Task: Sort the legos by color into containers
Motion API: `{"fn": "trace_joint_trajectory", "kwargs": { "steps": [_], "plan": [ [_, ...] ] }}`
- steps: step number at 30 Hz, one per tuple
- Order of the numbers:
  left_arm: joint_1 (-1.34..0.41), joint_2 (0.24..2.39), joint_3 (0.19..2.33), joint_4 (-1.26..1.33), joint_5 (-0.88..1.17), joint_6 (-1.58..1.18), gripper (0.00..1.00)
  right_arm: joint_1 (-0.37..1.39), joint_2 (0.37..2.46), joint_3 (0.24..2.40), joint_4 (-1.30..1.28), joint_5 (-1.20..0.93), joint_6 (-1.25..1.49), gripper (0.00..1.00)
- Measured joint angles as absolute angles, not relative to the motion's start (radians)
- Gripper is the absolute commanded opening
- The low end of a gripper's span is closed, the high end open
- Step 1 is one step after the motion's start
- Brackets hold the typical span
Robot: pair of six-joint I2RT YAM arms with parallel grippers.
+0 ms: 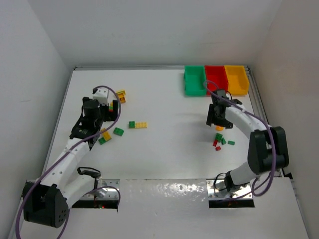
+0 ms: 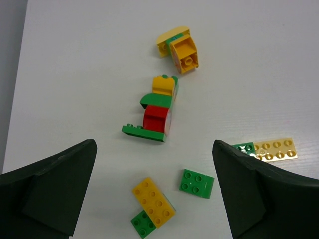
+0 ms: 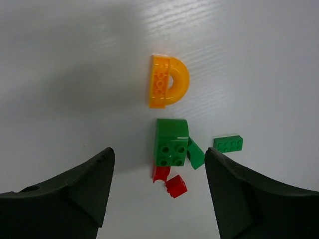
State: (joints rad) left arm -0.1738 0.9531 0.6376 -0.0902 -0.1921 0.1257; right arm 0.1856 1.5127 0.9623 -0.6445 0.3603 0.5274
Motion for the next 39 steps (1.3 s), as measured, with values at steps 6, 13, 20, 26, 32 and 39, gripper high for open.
{"fn": "trace_joint_trajectory", "kwargs": {
  "steps": [6,13,20,26,32,39],
  "plan": [
    [-0.176,0.954,0.633,-0.1,-0.203,0.122,1.0,0.146,1.663,0.967,-0.622,0.355,0.562,0.7],
    [-0.176,0.954,0.633,-0.102,-0.223,0.123,1.0,0.11,1.71,0.974,-0.57,0.3,0.484,0.76],
    [-0.176,0.955,0.633,-0.1,-0.233,0.134,1.0,0.101,1.675,0.986,-0.531,0.212,0.068,0.82],
    [-0.176,0.975,0.633,-0.089,-0.237,0.16,1.0,0.101,1.675,0.987,-0.507,0.117,-0.25,0.83],
    [-0.176,0.982,0.634,-0.089,-0.248,0.19,1.0,0.099,1.704,1.002,-0.505,0.06,-0.448,0.83],
    [-0.176,0.982,0.644,-0.095,-0.26,0.205,1.0,0.052,1.821,1.139,-0.586,-0.032,-0.58,0.82]
  ]
}}
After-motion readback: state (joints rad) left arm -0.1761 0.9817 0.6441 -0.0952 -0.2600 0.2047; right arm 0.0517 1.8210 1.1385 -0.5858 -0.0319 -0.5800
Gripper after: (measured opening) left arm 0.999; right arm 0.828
